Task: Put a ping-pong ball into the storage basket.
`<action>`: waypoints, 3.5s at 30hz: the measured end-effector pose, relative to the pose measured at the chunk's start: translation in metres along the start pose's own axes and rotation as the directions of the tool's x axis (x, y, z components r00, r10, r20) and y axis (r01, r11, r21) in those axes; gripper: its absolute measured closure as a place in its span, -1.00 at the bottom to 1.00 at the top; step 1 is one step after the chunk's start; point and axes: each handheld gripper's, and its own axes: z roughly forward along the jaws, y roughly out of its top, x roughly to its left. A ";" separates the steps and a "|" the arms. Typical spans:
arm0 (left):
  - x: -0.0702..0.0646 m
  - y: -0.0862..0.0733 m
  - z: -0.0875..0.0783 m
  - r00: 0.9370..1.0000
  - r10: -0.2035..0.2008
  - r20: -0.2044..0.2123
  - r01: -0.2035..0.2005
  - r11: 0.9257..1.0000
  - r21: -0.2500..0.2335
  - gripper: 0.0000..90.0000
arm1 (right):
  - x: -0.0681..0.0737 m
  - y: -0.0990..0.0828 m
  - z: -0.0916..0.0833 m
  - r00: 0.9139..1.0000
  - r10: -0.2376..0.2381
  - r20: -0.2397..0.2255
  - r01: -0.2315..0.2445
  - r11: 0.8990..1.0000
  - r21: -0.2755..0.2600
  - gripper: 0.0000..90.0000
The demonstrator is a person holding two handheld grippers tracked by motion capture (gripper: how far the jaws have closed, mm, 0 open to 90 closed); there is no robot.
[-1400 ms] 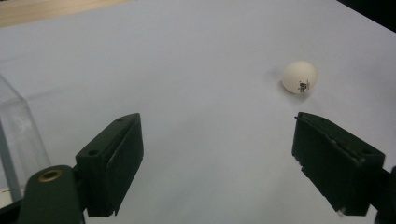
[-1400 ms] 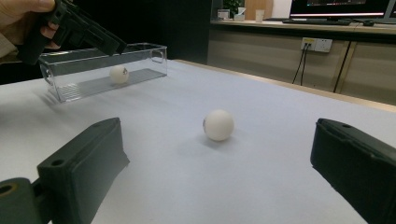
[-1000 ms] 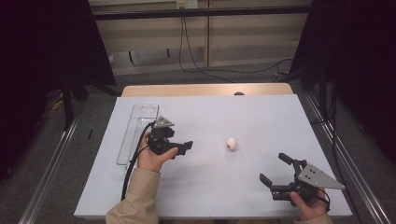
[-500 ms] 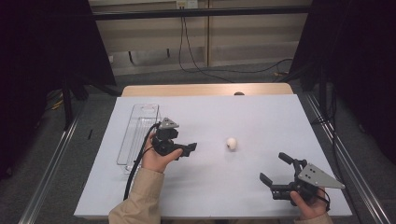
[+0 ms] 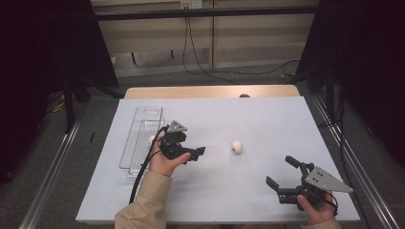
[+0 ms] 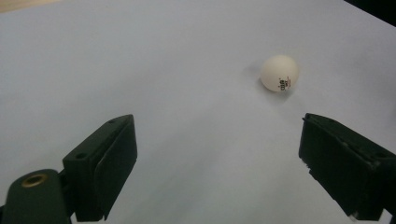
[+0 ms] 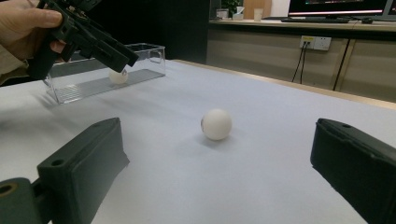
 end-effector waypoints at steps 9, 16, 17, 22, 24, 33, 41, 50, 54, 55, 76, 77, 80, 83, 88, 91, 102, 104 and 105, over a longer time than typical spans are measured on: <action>-0.005 0.000 0.006 1.000 0.005 0.014 -0.005 1.000 -0.012 -0.75 | -0.002 0.000 -0.001 1.000 0.017 0.008 -0.017 1.000 0.000 -0.95; -0.011 0.000 0.014 0.999 0.019 0.041 -0.019 1.000 -0.001 -0.75 | -0.003 -0.001 -0.001 1.000 0.017 0.008 -0.017 1.000 0.002 -0.95; -0.012 -0.001 0.015 0.999 0.019 0.039 -0.019 1.000 -0.004 -0.75 | -0.003 -0.001 -0.001 1.000 0.017 0.008 -0.017 1.000 0.001 -0.95; -0.015 -0.001 0.020 0.998 0.031 0.051 -0.031 1.000 0.006 -0.76 | -0.003 0.000 -0.001 1.000 0.014 0.009 -0.014 1.000 -0.001 -0.95; -0.017 0.000 0.021 0.998 0.030 0.053 -0.030 1.000 0.004 -0.76 | -0.003 -0.001 -0.001 1.000 0.016 0.009 -0.016 1.000 0.002 -0.95; -0.020 0.000 0.027 0.997 0.040 0.066 -0.040 0.999 -0.004 -0.76 | -0.004 -0.001 -0.002 1.000 0.020 0.011 -0.020 1.000 -0.001 -0.95; -0.023 0.000 0.033 0.996 0.041 0.077 -0.040 0.999 -0.013 -0.76 | -0.004 -0.001 -0.002 1.000 0.022 0.014 -0.022 1.000 0.000 -0.95; -0.029 0.000 0.041 0.994 0.048 0.097 -0.047 0.999 -0.014 -0.76 | -0.004 -0.001 -0.002 1.000 0.018 0.014 -0.018 1.000 0.000 -0.95; -0.031 0.000 0.044 0.993 0.058 0.100 -0.058 0.998 -0.007 -0.76 | -0.003 -0.001 -0.002 1.000 0.016 0.013 -0.016 1.000 0.000 -0.95; -0.032 0.000 0.045 0.993 0.057 0.100 -0.057 0.998 -0.009 -0.76 | -0.003 -0.001 -0.002 1.000 0.015 0.012 -0.015 1.000 -0.001 -0.95; -0.038 0.002 0.055 0.991 0.067 0.115 -0.065 0.998 -0.028 -0.76 | -0.004 -0.001 -0.002 1.000 0.011 0.011 -0.011 1.000 -0.001 -0.95; -0.038 0.002 0.056 0.991 0.072 0.116 -0.070 0.997 -0.025 -0.77 | -0.004 0.000 -0.002 1.000 0.011 0.011 -0.011 1.000 -0.001 -0.95; -0.039 0.002 0.059 0.990 0.071 0.119 -0.068 0.997 -0.027 -0.76 | -0.003 0.000 -0.002 1.000 0.010 0.012 -0.010 1.000 -0.004 -0.95; -0.042 0.003 0.061 0.989 0.081 0.122 -0.078 0.997 -0.027 -0.77 | -0.003 0.000 -0.002 1.000 0.009 0.011 -0.009 1.000 -0.004 -0.95; -0.044 0.003 0.065 0.988 0.086 0.124 -0.084 0.996 -0.022 -0.77 | -0.004 0.000 -0.003 1.000 0.009 0.011 -0.009 1.000 -0.003 -0.95; -0.046 0.003 0.067 0.988 0.091 0.122 -0.089 0.996 -0.023 -0.77 | -0.004 0.000 -0.003 1.000 0.010 0.013 -0.010 1.000 -0.003 -0.95; -0.052 0.003 0.076 0.985 0.109 0.130 -0.109 0.994 -0.008 -0.78 | -0.004 -0.001 -0.003 1.000 0.008 0.012 -0.008 1.000 -0.003 -0.95; -0.052 0.003 0.078 0.986 0.109 0.128 -0.108 0.994 -0.013 -0.78 | -0.004 0.000 -0.003 1.000 0.009 0.013 -0.009 1.000 -0.003 -0.95; -0.053 0.003 0.078 0.985 0.111 0.130 -0.110 0.994 -0.014 -0.78 | -0.004 0.000 -0.003 1.000 0.011 0.013 -0.011 1.000 -0.003 -0.95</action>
